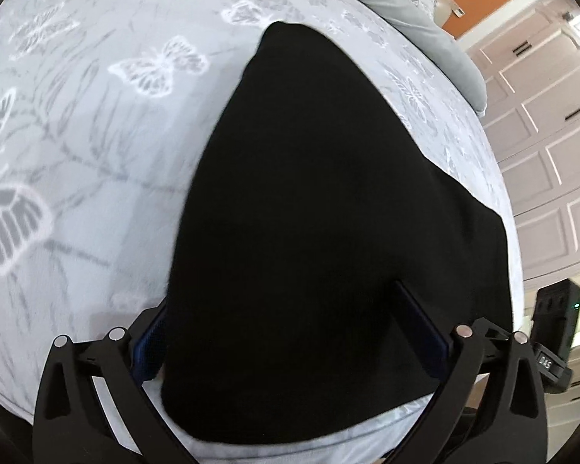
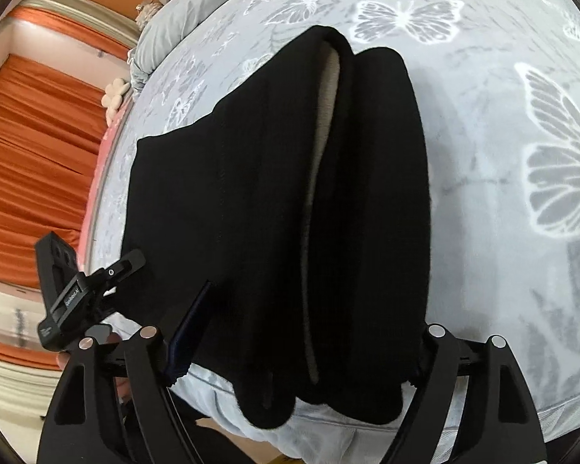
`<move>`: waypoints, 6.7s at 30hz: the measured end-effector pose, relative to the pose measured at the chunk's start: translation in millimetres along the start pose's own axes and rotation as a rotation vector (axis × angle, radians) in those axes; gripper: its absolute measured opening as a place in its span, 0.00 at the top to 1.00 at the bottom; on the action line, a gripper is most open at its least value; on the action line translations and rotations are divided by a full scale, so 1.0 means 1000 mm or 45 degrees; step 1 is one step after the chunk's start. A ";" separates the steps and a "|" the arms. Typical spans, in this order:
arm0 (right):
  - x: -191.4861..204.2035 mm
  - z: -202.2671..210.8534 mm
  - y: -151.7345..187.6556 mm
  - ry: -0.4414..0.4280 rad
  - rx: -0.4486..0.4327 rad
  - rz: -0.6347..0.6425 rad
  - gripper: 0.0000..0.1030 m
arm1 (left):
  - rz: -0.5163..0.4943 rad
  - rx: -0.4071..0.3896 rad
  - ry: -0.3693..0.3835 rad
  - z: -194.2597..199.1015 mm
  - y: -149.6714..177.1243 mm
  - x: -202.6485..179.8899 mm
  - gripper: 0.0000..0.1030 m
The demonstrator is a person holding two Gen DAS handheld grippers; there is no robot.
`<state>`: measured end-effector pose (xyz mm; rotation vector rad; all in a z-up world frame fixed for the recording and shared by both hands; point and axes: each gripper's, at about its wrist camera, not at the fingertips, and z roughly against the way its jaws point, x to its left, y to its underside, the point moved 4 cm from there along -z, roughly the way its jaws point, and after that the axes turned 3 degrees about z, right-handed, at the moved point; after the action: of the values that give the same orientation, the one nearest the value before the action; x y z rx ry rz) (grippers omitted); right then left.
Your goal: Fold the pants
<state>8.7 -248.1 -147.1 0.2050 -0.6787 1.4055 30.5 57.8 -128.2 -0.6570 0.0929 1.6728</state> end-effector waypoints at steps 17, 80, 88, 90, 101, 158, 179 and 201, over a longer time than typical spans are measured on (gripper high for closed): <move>0.037 0.041 -0.010 0.002 -0.232 0.211 0.68 | -0.208 -0.155 0.084 0.051 -0.013 -0.058 0.76; 0.003 -0.110 -0.370 0.212 -0.393 0.249 0.38 | -0.349 -0.458 -0.246 -0.126 -0.329 -0.064 0.54; 0.010 -0.002 -0.310 0.431 -0.616 0.276 0.23 | -0.363 -0.655 -0.543 -0.032 -0.282 -0.042 0.11; 0.035 0.026 -0.288 0.377 -0.642 0.292 0.23 | -0.399 -0.681 -0.596 -0.001 -0.260 -0.051 0.11; 0.086 0.074 -0.171 0.411 -0.736 0.255 0.17 | -0.406 -0.598 -0.578 0.064 -0.143 -0.082 0.08; 0.075 0.038 -0.087 0.620 -0.688 0.418 0.17 | -0.458 -0.565 -0.554 0.015 -0.060 -0.090 0.05; 0.083 0.032 -0.087 0.622 -0.682 0.435 0.17 | -0.448 -0.590 -0.562 0.021 -0.062 -0.092 0.05; 0.084 0.031 -0.086 0.623 -0.680 0.435 0.17 | -0.465 -0.624 -0.560 0.024 -0.058 -0.106 0.05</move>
<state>82.3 -209.4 -54.3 -0.6837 -0.6674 1.4639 82.4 -12.8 -42.0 -0.6037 -0.7304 1.4484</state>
